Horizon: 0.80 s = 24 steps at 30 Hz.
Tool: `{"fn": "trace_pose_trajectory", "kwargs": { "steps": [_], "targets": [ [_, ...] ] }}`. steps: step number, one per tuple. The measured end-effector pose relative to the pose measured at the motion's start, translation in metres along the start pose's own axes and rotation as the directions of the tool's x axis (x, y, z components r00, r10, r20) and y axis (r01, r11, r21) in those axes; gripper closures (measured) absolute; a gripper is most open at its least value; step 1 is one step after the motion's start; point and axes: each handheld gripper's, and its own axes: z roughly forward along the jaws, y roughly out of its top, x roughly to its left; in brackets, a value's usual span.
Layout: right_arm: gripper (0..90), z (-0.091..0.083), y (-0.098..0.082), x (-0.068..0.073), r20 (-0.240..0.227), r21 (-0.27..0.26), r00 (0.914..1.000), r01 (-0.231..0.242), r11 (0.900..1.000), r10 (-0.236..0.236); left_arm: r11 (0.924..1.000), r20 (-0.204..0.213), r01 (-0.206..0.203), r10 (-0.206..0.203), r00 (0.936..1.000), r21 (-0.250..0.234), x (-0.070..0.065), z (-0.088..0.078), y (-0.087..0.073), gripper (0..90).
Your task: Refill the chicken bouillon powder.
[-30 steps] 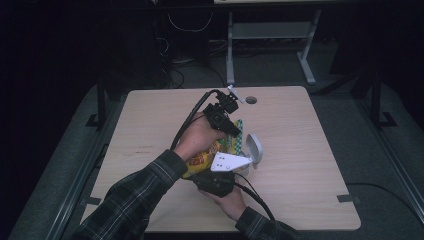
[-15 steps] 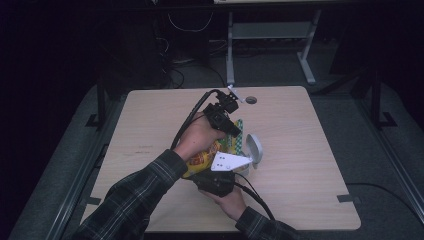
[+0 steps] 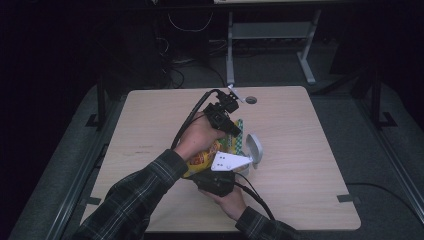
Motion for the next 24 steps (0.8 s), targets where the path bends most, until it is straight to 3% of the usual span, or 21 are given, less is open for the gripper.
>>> {"fn": "trace_pose_trajectory", "kwargs": {
  "steps": [24],
  "targets": [
    [90.0, 0.0033, -0.0043, -0.0013, -0.011, 0.033, 0.9998, 0.019, 0.999, -0.019, 0.999, 0.026, 0.004, -0.003, 0.9997, -0.045, 0.0043, -0.0068, -0.0098, 89.7]
  ]
}}
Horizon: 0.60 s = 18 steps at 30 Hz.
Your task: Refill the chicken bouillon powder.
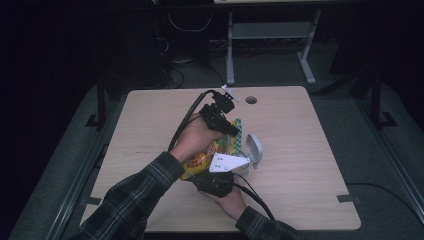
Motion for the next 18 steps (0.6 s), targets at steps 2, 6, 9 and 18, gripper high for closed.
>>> {"fn": "trace_pose_trajectory", "kwargs": {
  "steps": [2, 6, 9, 18],
  "targets": [
    [90.0, 0.001, -0.001, 0.0, -0.002, 0.006, 1.0, 0.001, 1.0, -0.001, 0.9999, 0.014, 0.003, -0.003, 0.9999, -0.011, 0.001, -0.002, -0.002, 89.7],
    [90.0, 0.003, -0.003, -0.001, -0.003, 0.012, 1.0, -0.005, 1.0, 0.005, 0.9995, 0.033, 0.006, -0.005, 0.9995, -0.032, 0.001, -0.005, -0.005, 89.7],
    [90.0, 0.004, -0.004, 0.0, -0.003, 0.021, 1.0, -0.009, 1.0, 0.009, 0.9987, 0.047, -0.004, 0.006, 0.9989, -0.051, 0.0, -0.008, -0.008, 89.7],
    [90.0, 0.006, -0.008, -0.003, 0.006, 0.042, 0.9998, -0.021, 0.999, 0.021, 0.9919, 0.092, -0.013, 0.024, 0.9955, -0.126, -0.001, -0.027, -0.018, 89.9]
  ]
}}
